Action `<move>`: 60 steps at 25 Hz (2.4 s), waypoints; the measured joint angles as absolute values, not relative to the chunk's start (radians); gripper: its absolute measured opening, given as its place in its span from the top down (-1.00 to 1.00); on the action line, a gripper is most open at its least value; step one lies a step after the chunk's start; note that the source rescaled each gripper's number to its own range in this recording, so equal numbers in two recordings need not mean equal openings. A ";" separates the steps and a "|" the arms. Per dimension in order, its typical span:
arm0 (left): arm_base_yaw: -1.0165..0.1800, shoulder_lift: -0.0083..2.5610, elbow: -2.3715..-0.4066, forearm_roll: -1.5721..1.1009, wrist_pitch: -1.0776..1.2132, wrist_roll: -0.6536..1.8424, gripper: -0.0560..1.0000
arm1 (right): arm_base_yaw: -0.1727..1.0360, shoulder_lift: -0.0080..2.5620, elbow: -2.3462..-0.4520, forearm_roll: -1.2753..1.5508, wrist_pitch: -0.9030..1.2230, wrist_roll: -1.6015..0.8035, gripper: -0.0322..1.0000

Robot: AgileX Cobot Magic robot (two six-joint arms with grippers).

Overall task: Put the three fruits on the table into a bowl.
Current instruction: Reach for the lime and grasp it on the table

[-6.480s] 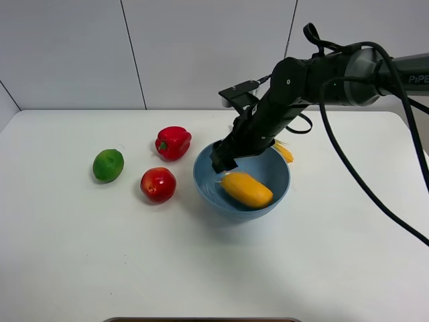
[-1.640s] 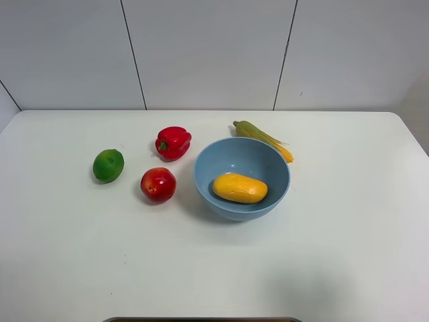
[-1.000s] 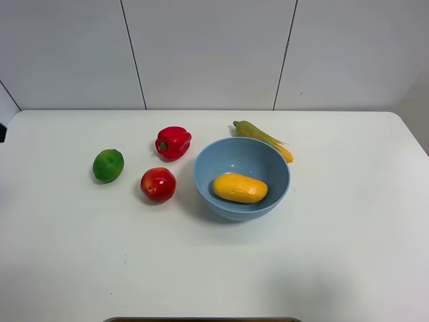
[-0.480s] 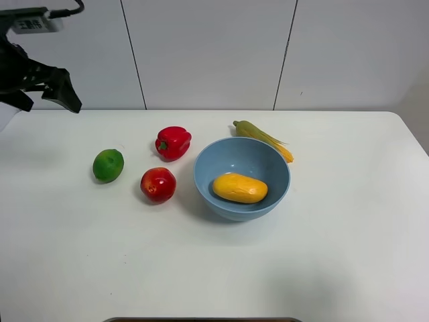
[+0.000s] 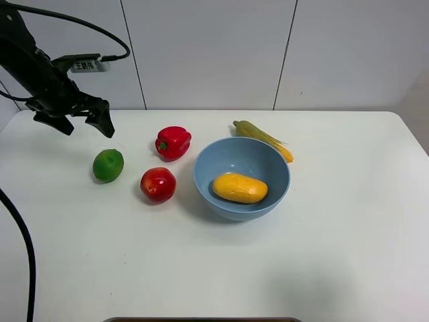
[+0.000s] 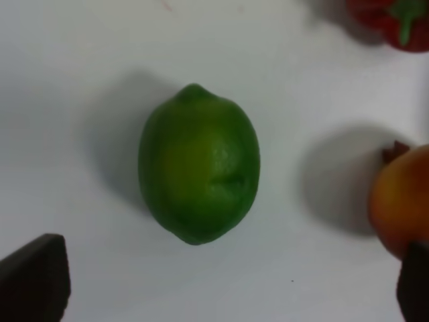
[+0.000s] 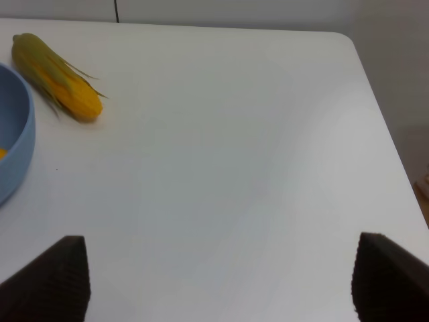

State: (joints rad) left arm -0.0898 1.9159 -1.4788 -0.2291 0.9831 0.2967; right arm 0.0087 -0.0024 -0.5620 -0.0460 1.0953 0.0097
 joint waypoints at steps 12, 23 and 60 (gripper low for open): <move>-0.116 2.020 -1.480 -0.219 0.968 0.293 -1.00 | 0.009 -0.002 -0.562 -0.046 1.095 0.010 -0.05; -0.125 2.109 -1.480 -0.193 0.891 0.293 -1.00 | 0.009 -0.002 -0.562 -0.046 1.095 0.010 -0.05; -0.126 2.239 -1.489 -0.136 0.815 0.293 0.89 | 0.009 -0.002 -0.562 -0.046 1.095 0.010 -0.05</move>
State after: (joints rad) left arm -0.1263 2.2394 -1.4892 -0.1363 0.8145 0.2934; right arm 0.0087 -0.0024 -0.5620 -0.0460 1.0953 0.0097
